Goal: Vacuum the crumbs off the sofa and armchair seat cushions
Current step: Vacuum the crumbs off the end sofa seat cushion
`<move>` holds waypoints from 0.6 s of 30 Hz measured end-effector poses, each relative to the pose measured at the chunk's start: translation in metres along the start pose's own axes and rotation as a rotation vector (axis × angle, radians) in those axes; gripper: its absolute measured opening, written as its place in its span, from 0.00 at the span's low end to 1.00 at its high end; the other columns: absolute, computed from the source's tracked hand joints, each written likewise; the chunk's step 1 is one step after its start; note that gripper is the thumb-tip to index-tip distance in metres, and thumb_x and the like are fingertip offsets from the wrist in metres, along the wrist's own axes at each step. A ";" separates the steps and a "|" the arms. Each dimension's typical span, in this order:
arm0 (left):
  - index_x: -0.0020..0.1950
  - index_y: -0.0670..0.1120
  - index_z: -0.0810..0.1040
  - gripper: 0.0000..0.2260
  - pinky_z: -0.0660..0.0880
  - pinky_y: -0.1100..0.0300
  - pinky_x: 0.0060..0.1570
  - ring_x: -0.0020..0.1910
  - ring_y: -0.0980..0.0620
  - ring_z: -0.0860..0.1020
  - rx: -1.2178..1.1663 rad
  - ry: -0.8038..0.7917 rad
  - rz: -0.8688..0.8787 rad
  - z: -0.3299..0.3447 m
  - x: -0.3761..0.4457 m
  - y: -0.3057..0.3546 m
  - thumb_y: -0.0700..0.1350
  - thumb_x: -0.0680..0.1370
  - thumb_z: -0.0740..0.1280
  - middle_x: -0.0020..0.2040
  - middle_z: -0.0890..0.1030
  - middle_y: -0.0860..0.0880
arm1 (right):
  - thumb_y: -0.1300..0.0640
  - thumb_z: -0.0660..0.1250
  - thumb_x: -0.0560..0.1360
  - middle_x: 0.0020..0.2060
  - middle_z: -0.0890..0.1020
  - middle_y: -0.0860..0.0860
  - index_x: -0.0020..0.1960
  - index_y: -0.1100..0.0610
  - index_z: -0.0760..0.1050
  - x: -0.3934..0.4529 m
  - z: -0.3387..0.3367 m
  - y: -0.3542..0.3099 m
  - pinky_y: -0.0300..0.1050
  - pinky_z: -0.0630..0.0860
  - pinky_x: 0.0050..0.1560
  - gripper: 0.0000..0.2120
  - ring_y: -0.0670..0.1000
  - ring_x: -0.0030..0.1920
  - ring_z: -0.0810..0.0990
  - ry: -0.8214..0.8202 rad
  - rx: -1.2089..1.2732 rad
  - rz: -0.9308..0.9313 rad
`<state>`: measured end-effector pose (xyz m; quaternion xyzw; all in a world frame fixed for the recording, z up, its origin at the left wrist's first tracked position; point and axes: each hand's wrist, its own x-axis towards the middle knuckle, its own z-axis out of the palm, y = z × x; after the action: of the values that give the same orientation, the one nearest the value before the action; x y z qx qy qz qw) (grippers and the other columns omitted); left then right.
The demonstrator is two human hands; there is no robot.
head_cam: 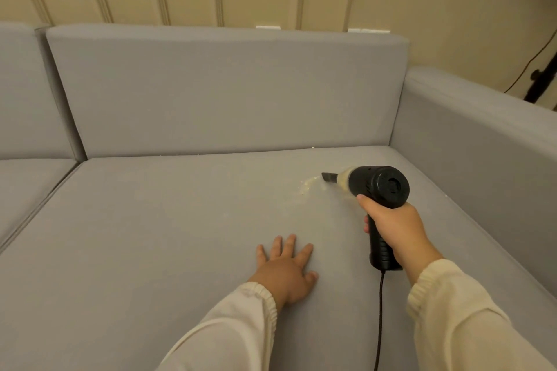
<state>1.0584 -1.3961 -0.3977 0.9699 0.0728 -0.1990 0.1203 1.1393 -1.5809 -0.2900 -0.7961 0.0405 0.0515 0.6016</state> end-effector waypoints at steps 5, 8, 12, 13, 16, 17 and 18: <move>0.84 0.62 0.42 0.31 0.35 0.32 0.76 0.83 0.43 0.36 0.006 -0.006 -0.008 0.001 0.000 0.000 0.65 0.84 0.50 0.85 0.36 0.50 | 0.52 0.76 0.76 0.36 0.85 0.58 0.49 0.60 0.82 -0.004 -0.003 0.006 0.49 0.82 0.44 0.10 0.56 0.37 0.84 -0.054 -0.020 0.029; 0.84 0.62 0.42 0.31 0.35 0.32 0.76 0.83 0.43 0.36 0.006 -0.002 -0.004 0.000 0.000 0.001 0.65 0.84 0.50 0.85 0.37 0.50 | 0.53 0.76 0.77 0.38 0.85 0.59 0.51 0.59 0.81 -0.004 -0.006 0.003 0.52 0.83 0.47 0.11 0.57 0.38 0.85 -0.097 -0.003 0.042; 0.84 0.62 0.42 0.31 0.35 0.32 0.77 0.83 0.43 0.36 0.009 -0.007 -0.002 -0.001 0.000 -0.001 0.65 0.84 0.50 0.85 0.36 0.50 | 0.52 0.78 0.76 0.38 0.86 0.60 0.53 0.58 0.82 -0.014 -0.016 0.000 0.52 0.84 0.45 0.11 0.57 0.37 0.85 -0.120 0.016 0.060; 0.84 0.62 0.41 0.31 0.35 0.32 0.77 0.83 0.43 0.36 0.010 -0.008 -0.002 -0.001 0.000 -0.002 0.65 0.84 0.50 0.85 0.36 0.50 | 0.52 0.78 0.76 0.39 0.86 0.60 0.52 0.58 0.82 -0.018 -0.018 0.002 0.51 0.84 0.45 0.11 0.57 0.37 0.85 -0.107 0.022 0.053; 0.84 0.62 0.41 0.31 0.36 0.33 0.77 0.83 0.43 0.36 0.012 -0.005 0.001 0.001 0.001 -0.001 0.65 0.84 0.50 0.85 0.36 0.50 | 0.51 0.78 0.76 0.40 0.87 0.61 0.49 0.58 0.82 -0.026 -0.022 0.009 0.53 0.84 0.47 0.11 0.56 0.38 0.85 -0.027 0.019 0.018; 0.84 0.62 0.41 0.31 0.36 0.33 0.77 0.83 0.43 0.36 0.011 -0.004 0.004 0.001 0.001 -0.001 0.65 0.84 0.50 0.85 0.36 0.50 | 0.51 0.78 0.76 0.39 0.87 0.61 0.48 0.58 0.82 -0.027 -0.022 0.012 0.54 0.84 0.48 0.11 0.57 0.38 0.85 -0.012 0.014 0.016; 0.84 0.62 0.41 0.31 0.36 0.33 0.77 0.83 0.43 0.36 0.007 -0.005 0.006 0.001 0.001 -0.001 0.65 0.84 0.50 0.85 0.36 0.50 | 0.50 0.78 0.76 0.39 0.87 0.60 0.48 0.59 0.83 -0.028 -0.022 0.014 0.54 0.84 0.49 0.12 0.57 0.38 0.85 -0.010 0.008 0.021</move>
<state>1.0589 -1.3958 -0.3994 0.9701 0.0687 -0.2011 0.1176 1.1109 -1.6059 -0.2937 -0.7928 0.0461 0.0619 0.6045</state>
